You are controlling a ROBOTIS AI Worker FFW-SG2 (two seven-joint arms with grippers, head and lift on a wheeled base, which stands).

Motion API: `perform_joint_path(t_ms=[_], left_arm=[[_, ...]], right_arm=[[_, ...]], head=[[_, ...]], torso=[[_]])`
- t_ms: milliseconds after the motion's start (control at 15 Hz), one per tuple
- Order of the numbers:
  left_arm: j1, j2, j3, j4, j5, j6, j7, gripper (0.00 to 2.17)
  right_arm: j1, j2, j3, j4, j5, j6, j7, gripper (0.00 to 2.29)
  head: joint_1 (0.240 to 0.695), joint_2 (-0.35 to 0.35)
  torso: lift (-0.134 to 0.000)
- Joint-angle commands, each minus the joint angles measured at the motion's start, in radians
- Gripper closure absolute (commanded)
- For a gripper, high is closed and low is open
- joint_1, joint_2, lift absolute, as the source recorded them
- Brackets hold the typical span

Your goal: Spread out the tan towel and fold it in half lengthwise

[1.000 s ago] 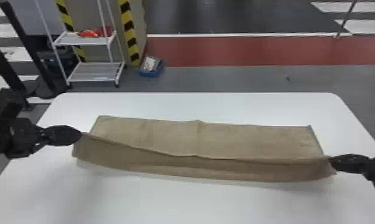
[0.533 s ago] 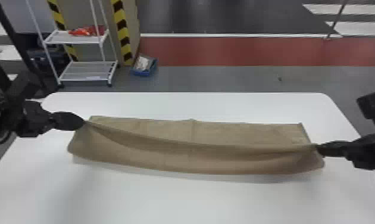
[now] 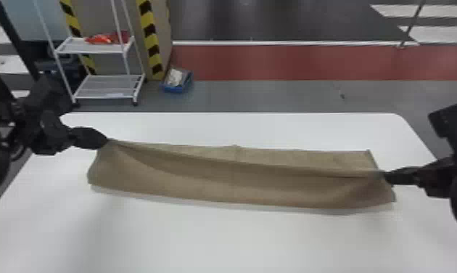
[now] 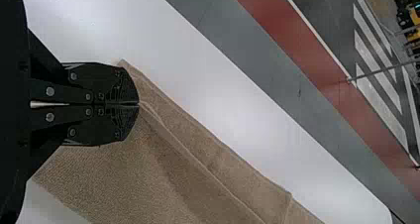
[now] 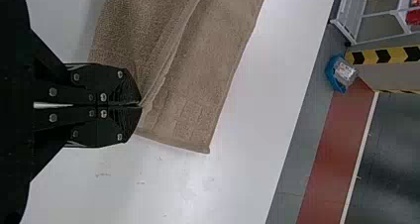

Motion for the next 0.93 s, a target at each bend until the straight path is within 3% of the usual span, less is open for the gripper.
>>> perform_joint_path(t_ms=[0,333,867], left_arm=[[-0.033,-0.001,-0.032,0.047,-0.013,-0.012,0.006,1.7],[-0.069,-0.001,-0.049,0.1,-0.06,-0.04,0.008,1.7],[-0.113,0.004,-0.09,0.181,-0.083,-0.061,0.048,1.7]], right_arm=[[-0.038,0.001,0.007,0.047,0.014,0.002,0.0,1.19],[-0.135,-0.002,0.013,0.121,0.013,0.005,0.022,1.19],[-0.236,-0.018,0.033,0.258,0.046,-0.017,0.031,1.19]], head=[[0.695,0.007],[0.695,0.001],[0.695,0.011]], torso=[[-0.125],[-0.125],[-0.125]])
